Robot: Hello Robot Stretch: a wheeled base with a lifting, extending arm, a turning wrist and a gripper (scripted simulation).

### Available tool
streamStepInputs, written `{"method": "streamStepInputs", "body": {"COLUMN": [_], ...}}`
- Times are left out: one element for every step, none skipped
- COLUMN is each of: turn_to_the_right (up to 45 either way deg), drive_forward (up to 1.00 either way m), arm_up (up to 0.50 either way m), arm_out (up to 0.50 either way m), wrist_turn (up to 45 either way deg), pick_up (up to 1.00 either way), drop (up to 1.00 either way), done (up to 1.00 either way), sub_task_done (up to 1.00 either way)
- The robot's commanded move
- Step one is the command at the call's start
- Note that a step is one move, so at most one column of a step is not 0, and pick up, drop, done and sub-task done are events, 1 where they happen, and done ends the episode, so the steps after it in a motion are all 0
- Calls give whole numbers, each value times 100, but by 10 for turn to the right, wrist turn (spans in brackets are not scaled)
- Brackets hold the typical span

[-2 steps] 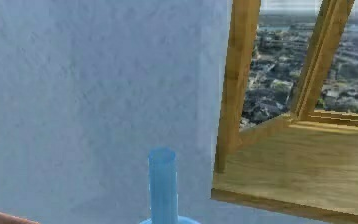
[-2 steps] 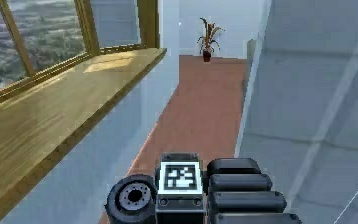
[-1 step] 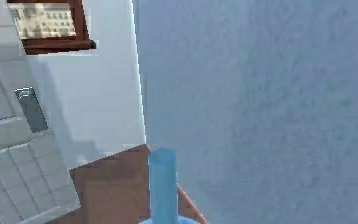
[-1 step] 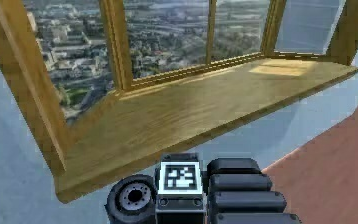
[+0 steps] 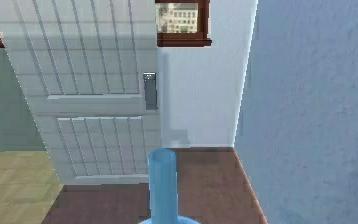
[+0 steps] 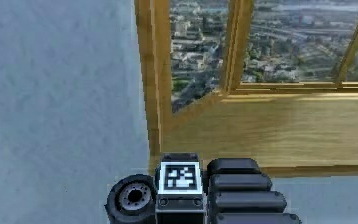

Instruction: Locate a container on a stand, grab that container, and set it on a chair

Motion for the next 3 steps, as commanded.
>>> {"method": "streamStepInputs", "body": {"turn_to_the_right": [0,-450,-450], "drive_forward": [20,0,0], "arm_up": [0,0,0], "arm_out": [0,0,0], "wrist_turn": [0,0,0], "pick_up": [0,0,0], "drop": [0,0,0], "done": [0,0,0], "sub_task_done": [0,0,0]}}
